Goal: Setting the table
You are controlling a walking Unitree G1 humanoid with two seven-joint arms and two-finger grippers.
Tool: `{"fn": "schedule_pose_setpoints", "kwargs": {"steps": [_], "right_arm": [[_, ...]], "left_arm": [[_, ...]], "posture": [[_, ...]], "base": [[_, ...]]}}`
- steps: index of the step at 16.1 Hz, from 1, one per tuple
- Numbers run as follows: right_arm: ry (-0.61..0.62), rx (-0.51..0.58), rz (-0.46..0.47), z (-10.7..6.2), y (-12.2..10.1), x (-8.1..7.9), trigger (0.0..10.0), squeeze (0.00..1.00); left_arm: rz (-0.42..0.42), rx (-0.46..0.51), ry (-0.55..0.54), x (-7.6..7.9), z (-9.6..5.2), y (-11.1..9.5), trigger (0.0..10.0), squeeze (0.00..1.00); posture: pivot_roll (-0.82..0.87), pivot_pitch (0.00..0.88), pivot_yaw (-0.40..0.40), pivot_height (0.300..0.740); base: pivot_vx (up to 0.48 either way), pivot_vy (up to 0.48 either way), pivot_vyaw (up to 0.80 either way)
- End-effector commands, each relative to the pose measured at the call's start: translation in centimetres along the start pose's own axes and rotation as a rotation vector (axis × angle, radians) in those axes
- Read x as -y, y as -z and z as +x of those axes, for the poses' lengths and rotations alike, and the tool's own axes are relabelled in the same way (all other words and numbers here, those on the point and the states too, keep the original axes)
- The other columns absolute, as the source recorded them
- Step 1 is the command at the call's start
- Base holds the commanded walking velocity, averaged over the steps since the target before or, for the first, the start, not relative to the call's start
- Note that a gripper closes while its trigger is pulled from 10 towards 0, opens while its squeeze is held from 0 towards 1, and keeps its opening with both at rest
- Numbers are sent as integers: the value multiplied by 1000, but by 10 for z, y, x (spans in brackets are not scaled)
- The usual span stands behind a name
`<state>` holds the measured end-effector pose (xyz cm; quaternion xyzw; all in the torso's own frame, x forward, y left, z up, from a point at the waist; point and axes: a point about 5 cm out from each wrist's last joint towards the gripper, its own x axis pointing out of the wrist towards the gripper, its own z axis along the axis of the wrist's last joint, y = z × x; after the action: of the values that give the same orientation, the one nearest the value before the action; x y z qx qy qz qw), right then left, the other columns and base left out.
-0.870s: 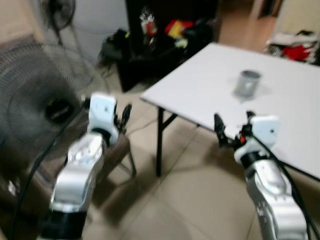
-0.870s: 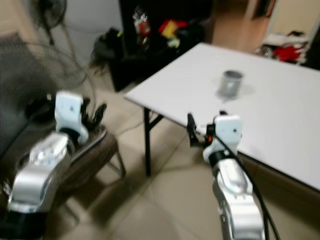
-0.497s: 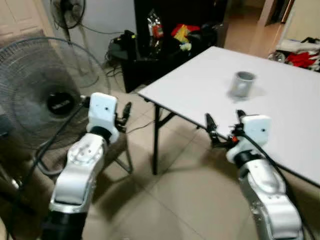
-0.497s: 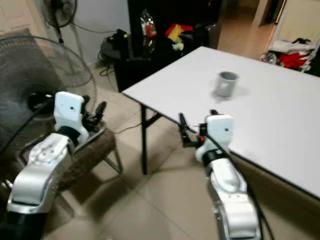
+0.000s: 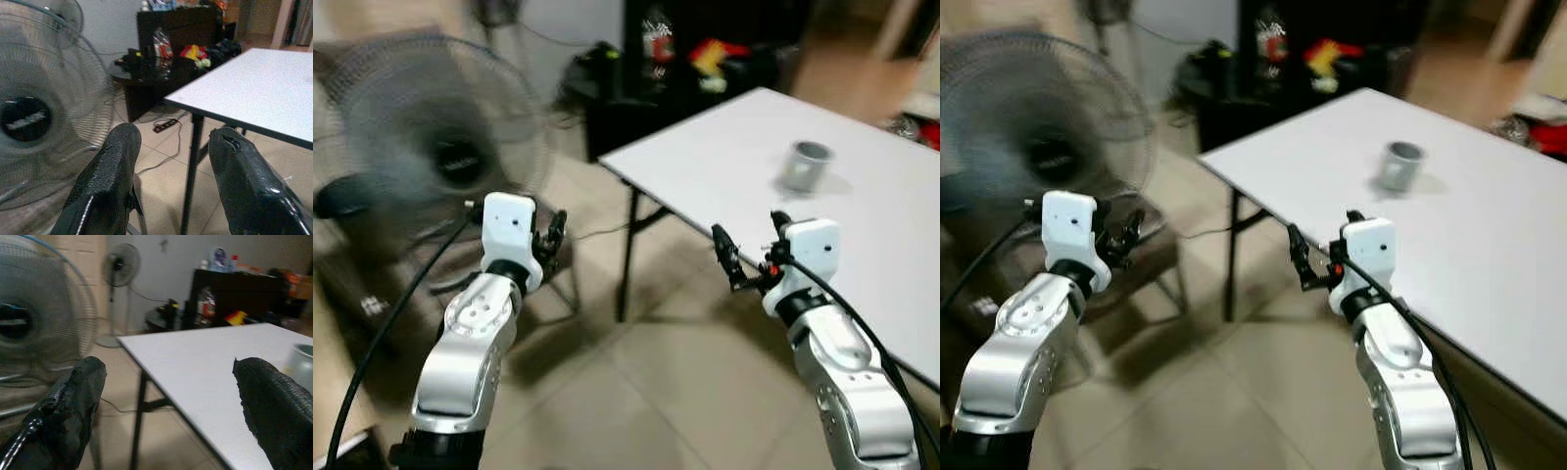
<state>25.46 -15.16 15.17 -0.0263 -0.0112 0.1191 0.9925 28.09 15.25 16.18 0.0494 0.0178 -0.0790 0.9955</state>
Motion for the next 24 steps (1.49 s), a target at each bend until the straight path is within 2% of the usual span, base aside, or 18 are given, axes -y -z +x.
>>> {"fn": "schedule_pose_setpoints", "kwargs": {"steps": [1, 3, 4, 5, 10, 12, 14, 15, 16, 18, 20, 21, 22, 24], "right_arm": [[-27, 11, 3, 2, -2, -5, 10000, 647], [-26, 10, 25, 1, -1, -5, 10000, 620], [-16, 7, 40, 0, 1, -4, 10000, 180], [-4, 2, 55, -1, 2, -4, 10000, 0], [4, 4, 100, -3, 4, -5, 10000, 0], [6, 0, 107, -3, 6, -5, 10000, 0], [-1, 2, 116, -4, 7, -7, 10000, 0], [-24, 3, 83, -4, 6, -9, 10000, 0], [-48, 0, 62, -4, 6, -12, 10000, 0], [-75, 11, 44, -2, 4, -15, 10000, 0], [-75, 13, 46, -2, 4, -15, 10000, 0], [-59, 13, 60, -2, 5, -14, 10000, 0], [-43, 12, 95, -2, 6, -12, 10000, 0], [-30, 9, 106, -2, 7, -11, 10000, 0]], "left_arm": [[14, 6, -17, -4, -1, -4, 10000, 0], [18, 5, -15, -4, -2, -3, 10000, 0], [60, 23, -18, -5, -2, -5, 10000, 0], [86, 32, -18, -5, -1, -8, 10000, 0], [101, 26, -17, -6, -3, -8, 10000, 0], [87, 23, -13, -5, -1, -9, 10000, 0], [56, 13, -4, -4, 0, -7, 10000, 0], [59, 14, -4, -4, 0, -8, 10000, 0], [67, 22, -2, -4, 0, -9, 10000, 0], [130, 57, -5, -3, -1, -14, 10000, 0], [119, 59, -9, -4, 0, -15, 10000, 0], [82, 36, -9, -5, 0, -13, 10000, 0], [69, 33, -17, -8, 1, -13, 10000, 0], [86, 38, -18, -10, 2, -14, 10000, 0]], "posture": [[-35, 0, -32, 740], [-34, 0, -28, 740], [-26, 0, -19, 740], [-20, 0, -15, 740], [-13, 0, -7, 740], [-10, 0, -6, 740], [-9, 0, -4, 740], [-6, 0, -6, 740], [-5, 0, -7, 740], [-1, 0, -9, 740], [0, 0, -8, 740], [3, 0, -6, 740], [2, 0, -4, 740], [3, 0, 2, 740]], "base": [[0, 480, 463], [0, 450, 0], [0, -480, 0], [0, -480, 0], [0, -480, 0], [0, 0, 0], [0, 480, 0], [0, 480, 0], [0, 480, 0], [0, -234, 800], [0, -469, 800], [0, 0, 800], [0, 326, 0], [0, 480, 0]]}}
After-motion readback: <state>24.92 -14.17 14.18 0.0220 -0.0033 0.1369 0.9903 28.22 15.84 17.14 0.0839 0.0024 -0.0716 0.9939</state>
